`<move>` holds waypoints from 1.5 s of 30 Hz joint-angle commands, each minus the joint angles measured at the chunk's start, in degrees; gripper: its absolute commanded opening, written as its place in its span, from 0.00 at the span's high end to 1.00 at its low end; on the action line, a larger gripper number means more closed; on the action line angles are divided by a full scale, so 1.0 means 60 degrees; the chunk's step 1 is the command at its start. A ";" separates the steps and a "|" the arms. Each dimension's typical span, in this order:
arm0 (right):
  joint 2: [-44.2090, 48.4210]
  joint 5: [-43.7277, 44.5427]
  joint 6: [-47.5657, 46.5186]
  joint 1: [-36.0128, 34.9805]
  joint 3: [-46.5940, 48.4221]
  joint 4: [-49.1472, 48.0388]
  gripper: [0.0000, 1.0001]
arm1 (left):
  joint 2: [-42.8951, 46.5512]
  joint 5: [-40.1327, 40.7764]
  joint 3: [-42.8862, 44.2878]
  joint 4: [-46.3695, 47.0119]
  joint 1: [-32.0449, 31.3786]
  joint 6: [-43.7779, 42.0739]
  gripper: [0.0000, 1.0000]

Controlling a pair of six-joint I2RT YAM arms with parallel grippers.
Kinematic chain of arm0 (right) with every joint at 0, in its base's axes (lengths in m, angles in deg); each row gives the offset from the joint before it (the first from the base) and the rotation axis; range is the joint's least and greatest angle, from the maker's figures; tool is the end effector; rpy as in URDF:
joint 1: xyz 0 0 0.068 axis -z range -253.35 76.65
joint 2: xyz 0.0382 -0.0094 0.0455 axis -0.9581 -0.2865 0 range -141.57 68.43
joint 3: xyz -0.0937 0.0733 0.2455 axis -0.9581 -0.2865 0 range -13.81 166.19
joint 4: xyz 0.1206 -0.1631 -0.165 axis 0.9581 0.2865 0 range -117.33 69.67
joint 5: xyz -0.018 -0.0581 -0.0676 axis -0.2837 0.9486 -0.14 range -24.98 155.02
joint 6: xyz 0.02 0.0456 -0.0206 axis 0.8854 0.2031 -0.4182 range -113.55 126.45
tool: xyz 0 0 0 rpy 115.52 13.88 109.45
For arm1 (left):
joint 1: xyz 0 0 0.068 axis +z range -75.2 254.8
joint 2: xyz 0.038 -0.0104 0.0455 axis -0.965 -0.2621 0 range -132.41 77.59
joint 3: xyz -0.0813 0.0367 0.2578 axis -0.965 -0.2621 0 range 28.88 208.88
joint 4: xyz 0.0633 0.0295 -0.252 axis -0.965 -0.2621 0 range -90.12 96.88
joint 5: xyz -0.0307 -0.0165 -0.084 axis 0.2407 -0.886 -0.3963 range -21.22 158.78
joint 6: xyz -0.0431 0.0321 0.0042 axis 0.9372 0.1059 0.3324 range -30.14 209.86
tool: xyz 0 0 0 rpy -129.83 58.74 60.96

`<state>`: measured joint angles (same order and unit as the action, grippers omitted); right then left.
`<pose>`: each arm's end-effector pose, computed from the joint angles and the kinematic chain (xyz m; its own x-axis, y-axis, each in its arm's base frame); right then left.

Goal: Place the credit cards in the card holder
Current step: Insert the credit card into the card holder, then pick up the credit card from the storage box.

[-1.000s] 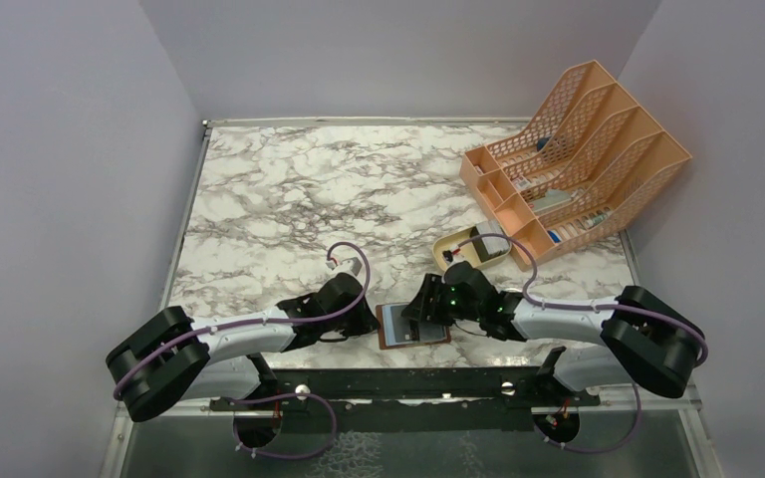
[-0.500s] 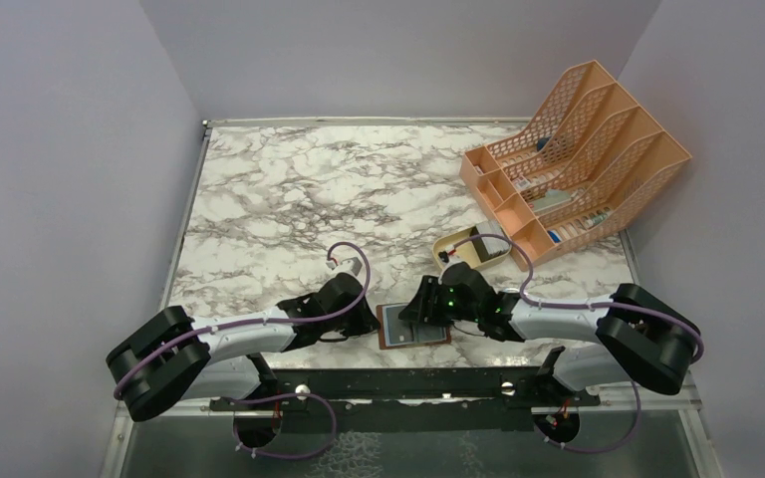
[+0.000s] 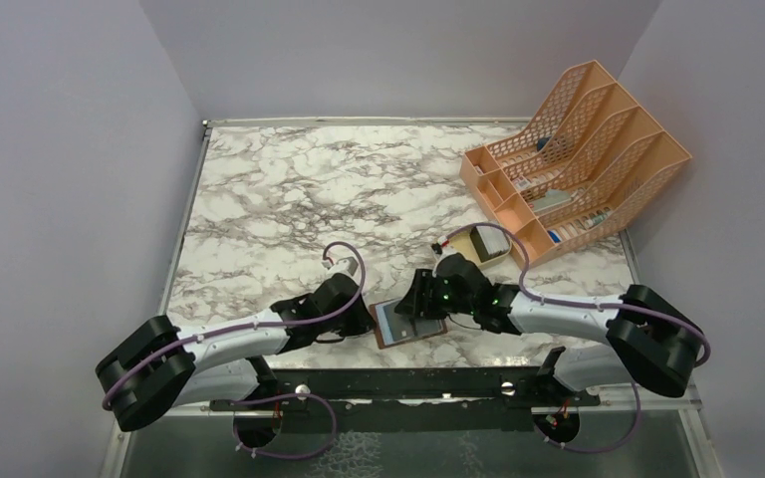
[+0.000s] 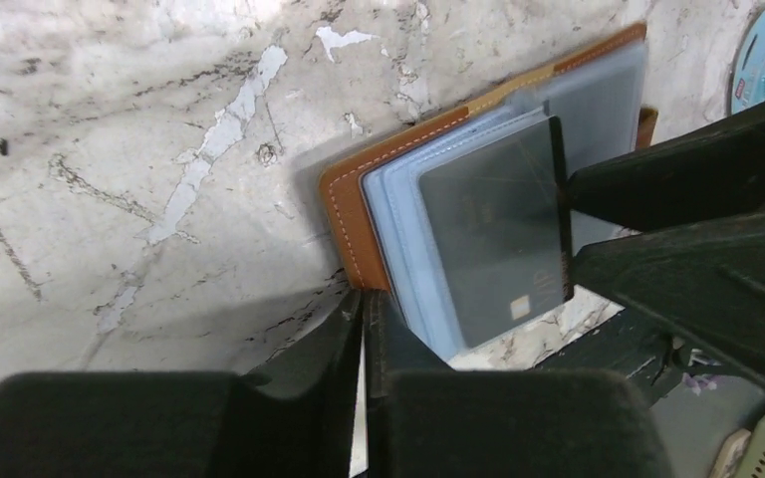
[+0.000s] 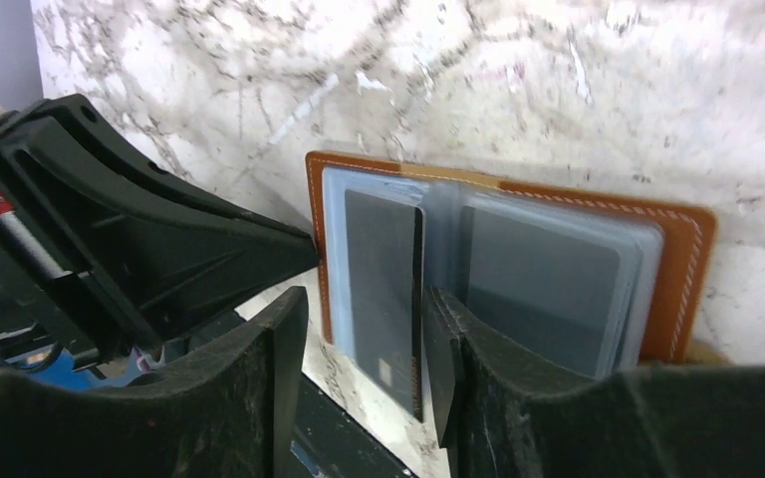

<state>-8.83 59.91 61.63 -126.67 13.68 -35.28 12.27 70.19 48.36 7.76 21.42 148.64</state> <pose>0.1453 0.2003 0.1498 -0.9157 0.1395 -0.3768 -0.1517 0.7484 0.6456 0.1207 -0.1609 0.1420 -0.8957 -0.2281 -0.3816 0.0499 0.8013 -0.5962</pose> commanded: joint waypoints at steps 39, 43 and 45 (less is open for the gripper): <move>-0.3847 0.8926 -0.6740 0.2315 0.6811 0.8002 0.48 | 0.2235 0.0610 0.0687 -0.0967 -0.0072 -0.1840 0.37; -0.4099 0.8953 -0.6909 0.2504 0.6797 0.7817 0.48 | 0.1756 -0.0614 0.0258 0.0504 -0.0082 -0.1667 0.41; -0.4202 0.8904 -0.6993 0.2602 0.6754 0.7711 0.49 | 0.1478 -0.0952 0.0071 0.1075 -0.0089 -0.1497 0.43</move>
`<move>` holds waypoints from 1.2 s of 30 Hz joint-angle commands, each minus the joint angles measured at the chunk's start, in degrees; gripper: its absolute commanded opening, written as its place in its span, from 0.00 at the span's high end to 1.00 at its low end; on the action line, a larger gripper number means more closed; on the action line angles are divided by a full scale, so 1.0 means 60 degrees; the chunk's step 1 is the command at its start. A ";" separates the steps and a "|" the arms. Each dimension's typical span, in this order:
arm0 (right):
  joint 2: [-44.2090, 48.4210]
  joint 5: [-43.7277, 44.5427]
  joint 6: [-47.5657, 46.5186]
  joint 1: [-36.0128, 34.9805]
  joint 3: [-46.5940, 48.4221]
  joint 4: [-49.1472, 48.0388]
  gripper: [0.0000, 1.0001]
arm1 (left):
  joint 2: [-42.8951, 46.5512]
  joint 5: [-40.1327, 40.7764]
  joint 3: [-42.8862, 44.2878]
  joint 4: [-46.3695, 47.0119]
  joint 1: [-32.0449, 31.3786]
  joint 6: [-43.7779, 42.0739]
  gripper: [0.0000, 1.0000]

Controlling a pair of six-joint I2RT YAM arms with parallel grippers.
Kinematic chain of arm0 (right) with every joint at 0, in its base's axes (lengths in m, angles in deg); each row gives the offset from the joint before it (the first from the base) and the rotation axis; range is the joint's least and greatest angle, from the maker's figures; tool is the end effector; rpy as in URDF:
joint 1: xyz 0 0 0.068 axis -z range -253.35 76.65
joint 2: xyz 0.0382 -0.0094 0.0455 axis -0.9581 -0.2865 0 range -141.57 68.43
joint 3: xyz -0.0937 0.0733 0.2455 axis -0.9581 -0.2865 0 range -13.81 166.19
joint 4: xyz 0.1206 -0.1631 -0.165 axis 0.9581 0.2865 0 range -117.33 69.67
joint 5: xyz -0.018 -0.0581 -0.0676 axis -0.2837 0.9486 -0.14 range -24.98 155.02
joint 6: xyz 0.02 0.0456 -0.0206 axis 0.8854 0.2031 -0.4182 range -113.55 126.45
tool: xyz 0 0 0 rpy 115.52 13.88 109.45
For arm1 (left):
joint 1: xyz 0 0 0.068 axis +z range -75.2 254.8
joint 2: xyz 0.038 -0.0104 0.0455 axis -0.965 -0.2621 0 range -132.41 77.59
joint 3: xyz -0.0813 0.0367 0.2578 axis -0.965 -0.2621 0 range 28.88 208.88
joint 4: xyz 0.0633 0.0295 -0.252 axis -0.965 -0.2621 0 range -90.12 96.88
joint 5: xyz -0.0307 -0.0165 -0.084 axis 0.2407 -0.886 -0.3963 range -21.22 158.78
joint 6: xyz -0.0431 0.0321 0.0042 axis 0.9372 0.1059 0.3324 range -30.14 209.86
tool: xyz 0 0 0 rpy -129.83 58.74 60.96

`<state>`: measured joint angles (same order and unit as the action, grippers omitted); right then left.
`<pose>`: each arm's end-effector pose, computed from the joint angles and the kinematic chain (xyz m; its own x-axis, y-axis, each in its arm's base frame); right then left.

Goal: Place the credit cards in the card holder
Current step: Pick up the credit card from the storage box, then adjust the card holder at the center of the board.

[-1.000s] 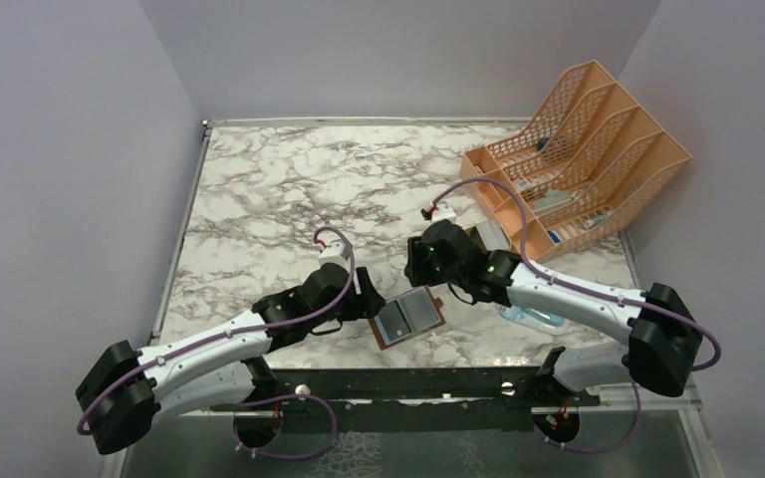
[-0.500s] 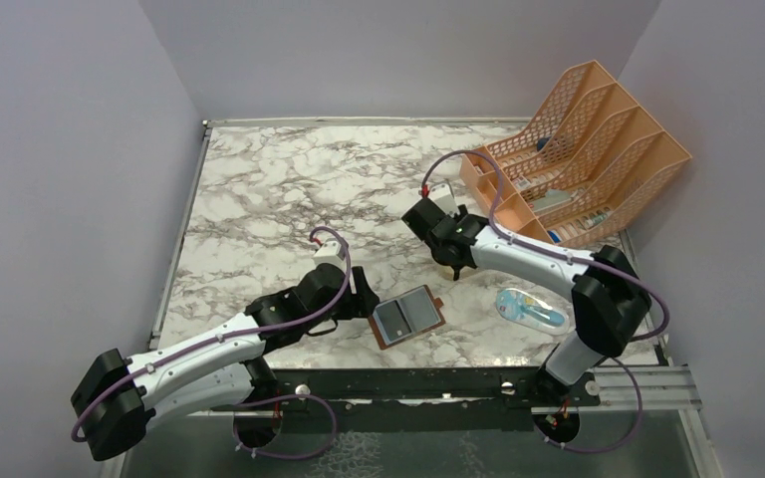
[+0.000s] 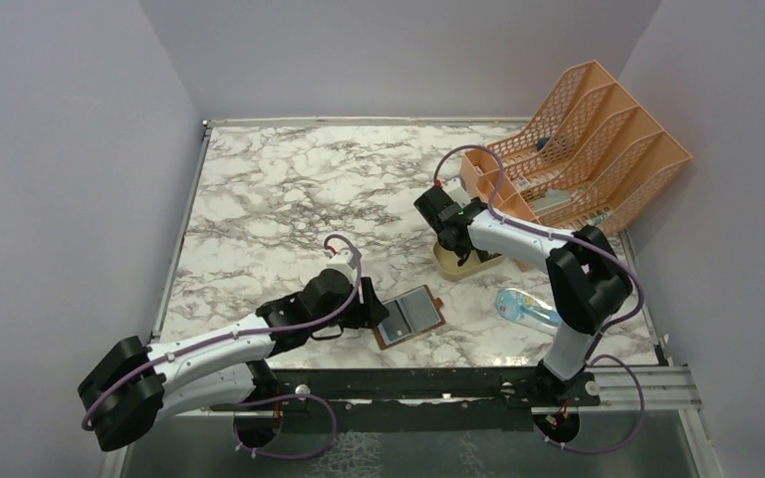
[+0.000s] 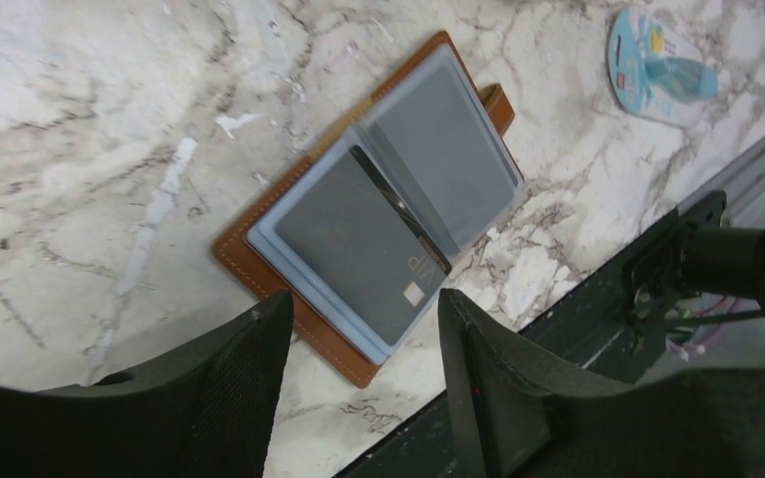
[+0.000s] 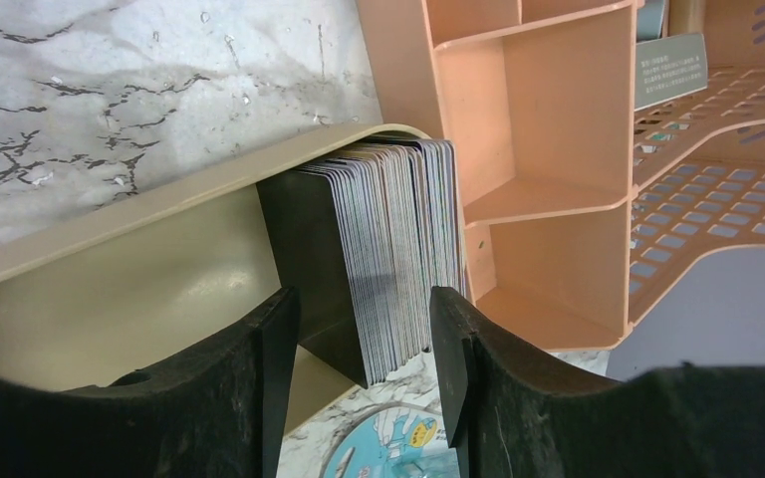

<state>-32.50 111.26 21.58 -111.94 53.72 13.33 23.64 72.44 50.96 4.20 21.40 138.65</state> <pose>0.2777 0.1887 0.1932 -0.7977 -0.4055 -0.4464 -0.0705 0.7978 -0.5988 0.1179 -0.1550 0.1865 -0.8019 -0.1796 -0.5698 0.2527 0.7623 -0.5958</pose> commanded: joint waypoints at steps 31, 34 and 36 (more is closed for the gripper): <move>0.0112 0.0438 -0.0443 0.0382 0.0065 -0.0426 0.82 | -0.1615 0.0774 -0.0146 -0.0471 0.0037 0.0437 0.45; 0.0168 0.0427 -0.0410 0.0382 0.0070 -0.0420 0.86 | -0.1514 0.0825 0.0032 -0.0729 0.0132 0.0408 0.45; 0.0234 0.0377 -0.0400 0.0382 0.0060 -0.0420 0.88 | -0.1365 0.0843 0.0142 -0.0869 0.0157 0.0393 0.45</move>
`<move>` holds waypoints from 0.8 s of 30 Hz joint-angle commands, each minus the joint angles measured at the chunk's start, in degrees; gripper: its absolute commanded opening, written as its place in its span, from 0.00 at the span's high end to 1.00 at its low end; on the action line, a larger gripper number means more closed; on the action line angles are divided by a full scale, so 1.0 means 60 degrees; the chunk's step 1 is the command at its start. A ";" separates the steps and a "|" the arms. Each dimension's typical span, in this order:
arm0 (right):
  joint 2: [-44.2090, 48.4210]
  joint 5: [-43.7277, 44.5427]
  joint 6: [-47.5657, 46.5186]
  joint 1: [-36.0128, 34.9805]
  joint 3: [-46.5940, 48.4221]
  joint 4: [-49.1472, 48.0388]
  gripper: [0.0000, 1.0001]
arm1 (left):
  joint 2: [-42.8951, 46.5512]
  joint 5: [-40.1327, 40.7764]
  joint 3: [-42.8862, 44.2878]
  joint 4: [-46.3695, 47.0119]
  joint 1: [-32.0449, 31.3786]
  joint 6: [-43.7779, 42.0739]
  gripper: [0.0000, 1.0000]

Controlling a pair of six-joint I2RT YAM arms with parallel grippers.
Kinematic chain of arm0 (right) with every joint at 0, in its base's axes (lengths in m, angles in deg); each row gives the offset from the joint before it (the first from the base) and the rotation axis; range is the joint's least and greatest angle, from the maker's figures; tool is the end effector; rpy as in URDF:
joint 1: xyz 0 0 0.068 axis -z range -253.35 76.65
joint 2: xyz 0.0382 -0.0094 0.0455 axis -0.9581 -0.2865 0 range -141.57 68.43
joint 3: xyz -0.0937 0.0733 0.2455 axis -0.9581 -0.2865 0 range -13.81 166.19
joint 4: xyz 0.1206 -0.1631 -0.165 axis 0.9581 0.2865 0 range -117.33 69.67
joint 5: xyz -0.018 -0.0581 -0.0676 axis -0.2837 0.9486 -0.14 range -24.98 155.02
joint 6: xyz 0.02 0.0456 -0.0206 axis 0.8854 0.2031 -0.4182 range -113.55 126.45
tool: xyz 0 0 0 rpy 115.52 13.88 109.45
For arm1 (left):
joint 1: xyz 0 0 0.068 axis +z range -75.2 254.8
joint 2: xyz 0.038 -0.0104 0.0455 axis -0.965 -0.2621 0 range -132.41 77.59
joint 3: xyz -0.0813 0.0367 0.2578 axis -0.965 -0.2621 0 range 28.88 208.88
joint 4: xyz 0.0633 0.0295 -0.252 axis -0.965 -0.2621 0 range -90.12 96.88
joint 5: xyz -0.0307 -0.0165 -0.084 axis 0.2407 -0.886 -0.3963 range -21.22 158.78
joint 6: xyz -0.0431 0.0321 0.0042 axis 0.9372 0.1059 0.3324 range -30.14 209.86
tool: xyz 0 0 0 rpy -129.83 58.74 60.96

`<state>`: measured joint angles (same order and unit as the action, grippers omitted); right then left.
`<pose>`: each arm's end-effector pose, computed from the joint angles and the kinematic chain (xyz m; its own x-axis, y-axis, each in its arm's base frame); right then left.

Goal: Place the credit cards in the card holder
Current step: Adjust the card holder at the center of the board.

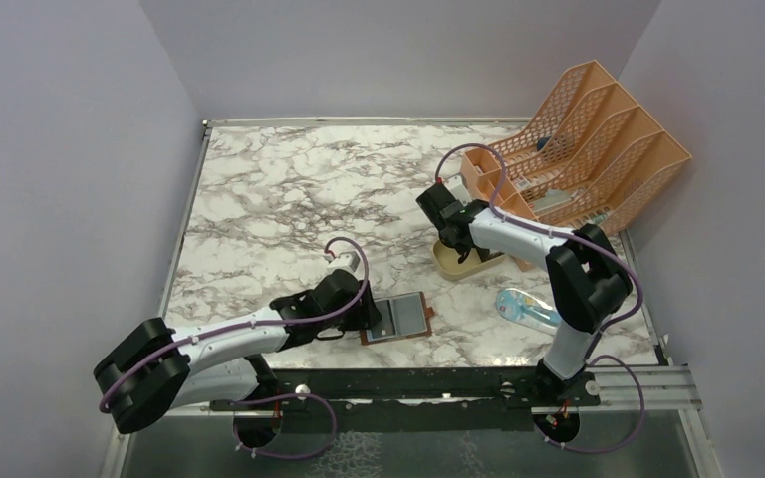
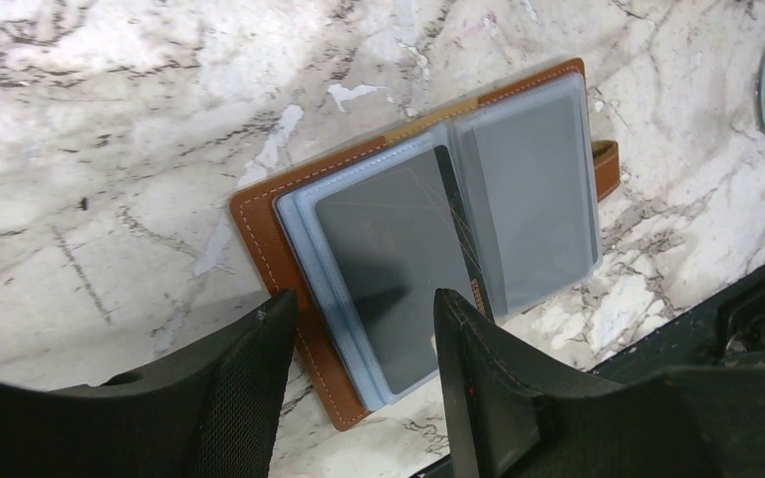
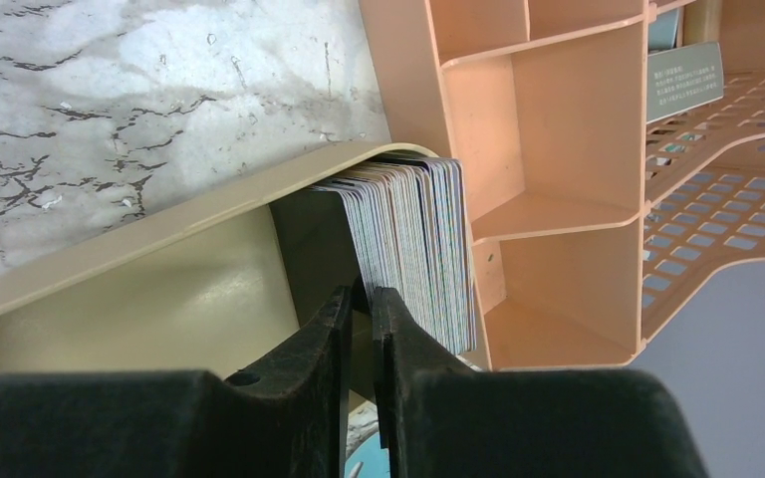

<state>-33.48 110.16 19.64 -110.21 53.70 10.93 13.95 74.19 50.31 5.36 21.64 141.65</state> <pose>0.2872 0.1838 0.1884 -0.8016 -0.3998 -0.4446 -0.0730 0.8035 -0.5908 0.1248 -0.1611 0.1543 -0.8503 -0.1698 -0.4981 0.1418 0.8376 -0.5275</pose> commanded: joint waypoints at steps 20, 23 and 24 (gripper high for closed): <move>0.2032 -0.1973 0.0319 0.0051 0.0229 0.0975 0.99 | 0.1594 -0.0116 0.1098 -0.1417 0.0128 -0.0218 0.23; 0.2795 -0.2878 0.0379 0.0030 0.0085 0.1007 0.99 | 0.1793 -0.0386 0.1101 -0.1140 0.0123 -0.0154 0.25; 0.3056 -0.3215 0.0413 0.0011 0.0015 0.0986 0.99 | 0.1865 -0.0464 0.1092 -0.1040 0.0122 -0.0114 0.26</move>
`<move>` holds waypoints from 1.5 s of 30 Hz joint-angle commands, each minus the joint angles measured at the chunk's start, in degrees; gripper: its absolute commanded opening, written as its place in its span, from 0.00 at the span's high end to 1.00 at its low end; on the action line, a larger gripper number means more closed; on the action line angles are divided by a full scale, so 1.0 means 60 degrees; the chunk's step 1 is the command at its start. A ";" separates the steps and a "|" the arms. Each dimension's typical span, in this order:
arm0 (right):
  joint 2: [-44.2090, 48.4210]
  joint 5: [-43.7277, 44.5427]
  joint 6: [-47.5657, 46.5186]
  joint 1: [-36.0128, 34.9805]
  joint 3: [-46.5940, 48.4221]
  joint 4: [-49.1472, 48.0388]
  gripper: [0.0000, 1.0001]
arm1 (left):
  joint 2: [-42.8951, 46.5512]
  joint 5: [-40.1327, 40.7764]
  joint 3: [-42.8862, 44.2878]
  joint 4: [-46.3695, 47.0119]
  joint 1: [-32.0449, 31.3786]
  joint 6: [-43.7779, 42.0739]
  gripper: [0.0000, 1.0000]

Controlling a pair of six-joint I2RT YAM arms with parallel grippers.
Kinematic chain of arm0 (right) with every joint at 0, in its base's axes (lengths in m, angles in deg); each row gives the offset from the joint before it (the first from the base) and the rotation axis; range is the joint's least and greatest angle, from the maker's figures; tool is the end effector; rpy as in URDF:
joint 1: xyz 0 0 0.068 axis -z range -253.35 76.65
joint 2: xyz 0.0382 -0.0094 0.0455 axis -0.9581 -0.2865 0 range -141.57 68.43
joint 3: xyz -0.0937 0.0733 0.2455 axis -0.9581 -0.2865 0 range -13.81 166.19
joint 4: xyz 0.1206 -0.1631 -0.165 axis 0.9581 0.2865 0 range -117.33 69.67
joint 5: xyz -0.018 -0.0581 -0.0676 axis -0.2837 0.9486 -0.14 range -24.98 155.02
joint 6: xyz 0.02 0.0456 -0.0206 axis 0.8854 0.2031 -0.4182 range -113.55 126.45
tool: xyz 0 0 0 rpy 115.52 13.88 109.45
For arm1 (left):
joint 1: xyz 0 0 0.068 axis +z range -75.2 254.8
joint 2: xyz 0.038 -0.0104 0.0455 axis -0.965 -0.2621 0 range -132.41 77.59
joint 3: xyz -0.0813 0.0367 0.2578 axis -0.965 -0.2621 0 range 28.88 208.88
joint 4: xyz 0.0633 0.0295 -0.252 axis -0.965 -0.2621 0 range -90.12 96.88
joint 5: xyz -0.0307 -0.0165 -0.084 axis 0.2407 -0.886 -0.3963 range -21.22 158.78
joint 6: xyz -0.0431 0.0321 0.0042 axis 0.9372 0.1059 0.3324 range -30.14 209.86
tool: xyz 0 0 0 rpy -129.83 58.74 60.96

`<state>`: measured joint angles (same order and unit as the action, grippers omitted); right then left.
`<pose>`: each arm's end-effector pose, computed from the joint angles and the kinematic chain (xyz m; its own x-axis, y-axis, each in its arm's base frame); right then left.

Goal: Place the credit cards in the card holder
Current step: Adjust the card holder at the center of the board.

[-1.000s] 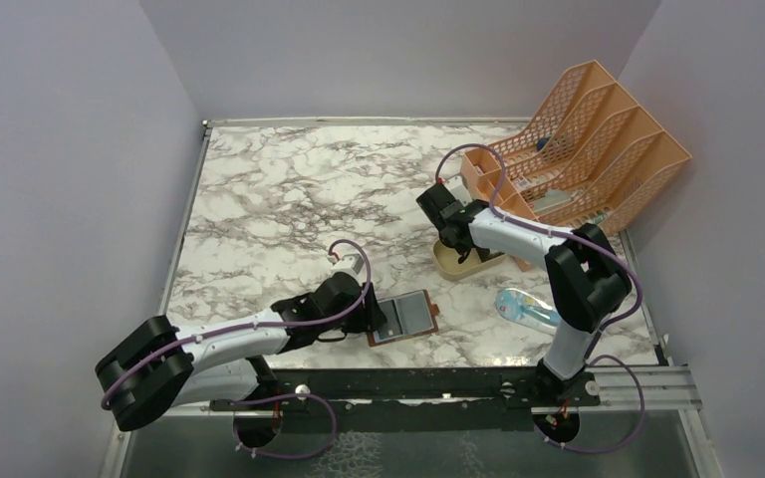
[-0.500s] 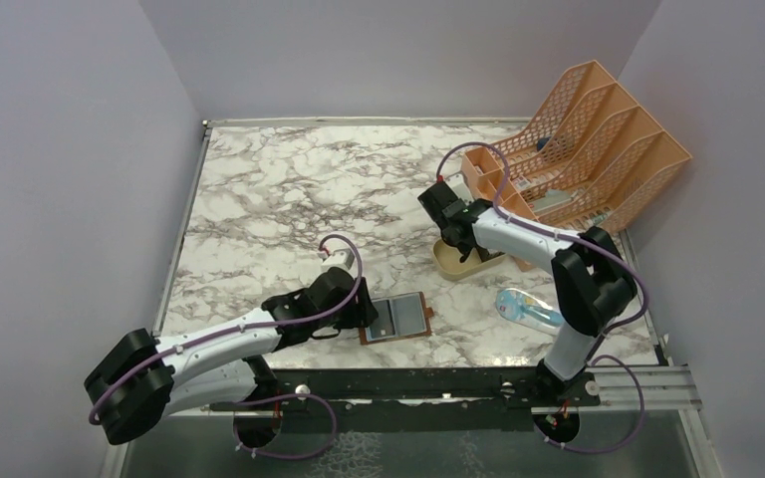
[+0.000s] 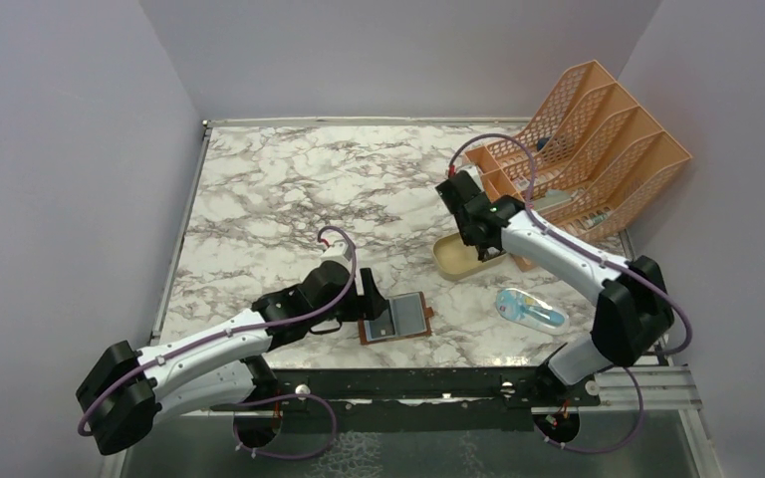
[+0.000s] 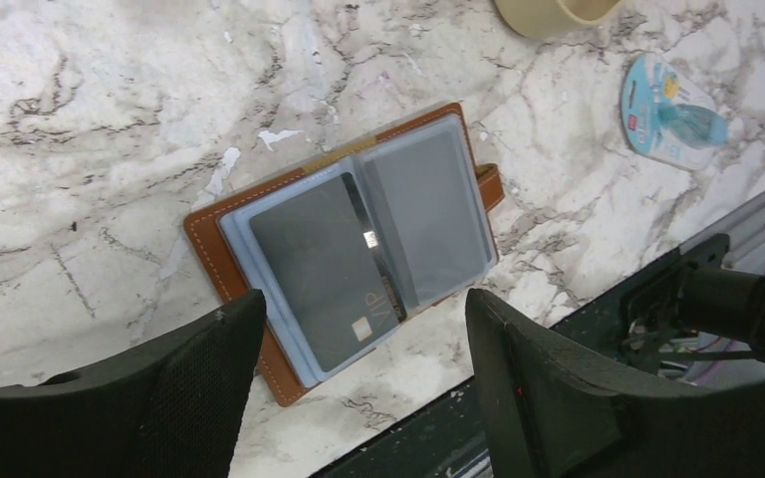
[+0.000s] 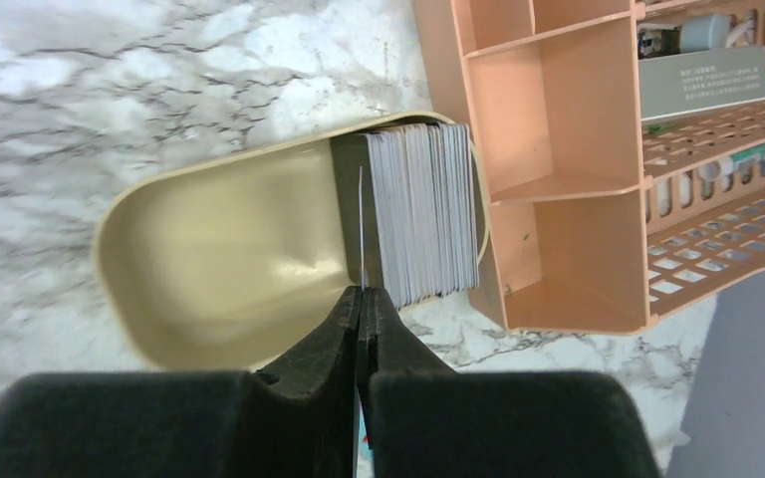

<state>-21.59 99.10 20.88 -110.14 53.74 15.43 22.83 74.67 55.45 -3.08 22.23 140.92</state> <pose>0.2624 0.1714 0.2454 -0.7810 -0.3263 -0.5326 -0.1170 0.9140 -0.3884 0.1233 -0.1551 0.1987 -0.8122 -0.2119 -0.5435 0.1735 0.8018 -0.5719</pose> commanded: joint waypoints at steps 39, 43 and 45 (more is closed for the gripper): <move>0.6568 -1.1039 0.8233 -0.0005 -0.7685 -1.0722 0.99 | 0.0978 -0.1794 -0.0455 0.4575 0.0025 0.2007 0.55; 0.6537 -1.0982 0.8202 -0.0005 -0.7746 -1.0570 0.99 | 0.1036 -0.1803 -0.0493 0.4687 0.0032 0.2063 0.77; 0.6535 -1.0935 0.8170 0.0002 -0.7762 -1.0489 0.99 | 0.1077 -0.1802 -0.0536 0.4713 0.0024 0.2065 0.89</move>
<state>17.82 34.89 69.03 -110.14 7.60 -45.00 28.73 65.18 53.24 22.34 22.29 153.06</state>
